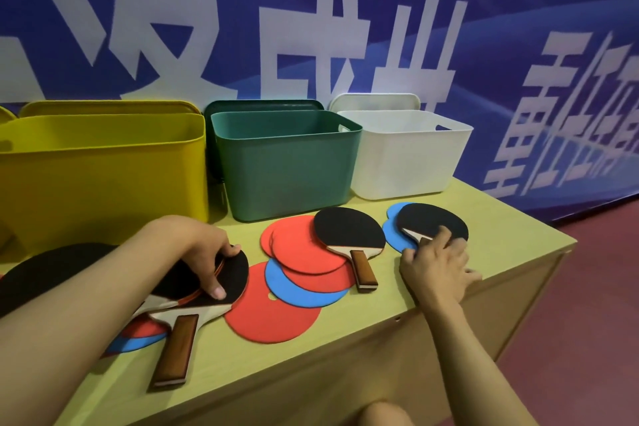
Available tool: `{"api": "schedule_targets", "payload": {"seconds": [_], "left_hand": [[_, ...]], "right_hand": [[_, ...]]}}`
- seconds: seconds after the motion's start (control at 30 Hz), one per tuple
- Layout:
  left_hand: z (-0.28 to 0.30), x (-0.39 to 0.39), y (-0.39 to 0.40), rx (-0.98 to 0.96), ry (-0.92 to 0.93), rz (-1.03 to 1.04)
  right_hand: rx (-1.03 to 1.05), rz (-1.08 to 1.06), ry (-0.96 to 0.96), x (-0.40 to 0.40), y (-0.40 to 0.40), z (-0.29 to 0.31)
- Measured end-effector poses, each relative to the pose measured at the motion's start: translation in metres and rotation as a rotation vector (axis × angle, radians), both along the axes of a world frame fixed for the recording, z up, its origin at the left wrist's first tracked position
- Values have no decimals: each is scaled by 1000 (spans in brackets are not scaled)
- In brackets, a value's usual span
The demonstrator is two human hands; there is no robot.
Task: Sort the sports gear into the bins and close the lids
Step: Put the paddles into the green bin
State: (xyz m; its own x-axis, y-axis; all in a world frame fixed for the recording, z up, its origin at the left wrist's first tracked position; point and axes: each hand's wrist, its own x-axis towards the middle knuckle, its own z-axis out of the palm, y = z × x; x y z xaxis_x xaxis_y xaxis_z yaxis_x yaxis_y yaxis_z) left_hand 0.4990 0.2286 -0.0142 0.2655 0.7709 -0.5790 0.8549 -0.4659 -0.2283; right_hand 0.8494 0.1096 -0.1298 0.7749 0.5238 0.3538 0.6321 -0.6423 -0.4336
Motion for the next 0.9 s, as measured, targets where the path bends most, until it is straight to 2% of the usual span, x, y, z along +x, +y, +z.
{"api": "schedule_targets", "payload": {"seconds": [0.1,0.4,0.57,0.73,0.9], "left_hand": [[-1,0,0,7,-5,-4],[-8,-5,-2,33,-26,-52],[-7,-11,-9,57,-103,-93],[-11,-32,-24,184,-204,-182],[-25,-57,-35,287,-172,-266]], "right_hand": [[16,11,3,2,0,-3],[-74,167,-190,2,-2,0],[-82,202,-279,3,0,0],[-145,232,-322,5,4,1],[-163,273,-344,6,3,2]]}}
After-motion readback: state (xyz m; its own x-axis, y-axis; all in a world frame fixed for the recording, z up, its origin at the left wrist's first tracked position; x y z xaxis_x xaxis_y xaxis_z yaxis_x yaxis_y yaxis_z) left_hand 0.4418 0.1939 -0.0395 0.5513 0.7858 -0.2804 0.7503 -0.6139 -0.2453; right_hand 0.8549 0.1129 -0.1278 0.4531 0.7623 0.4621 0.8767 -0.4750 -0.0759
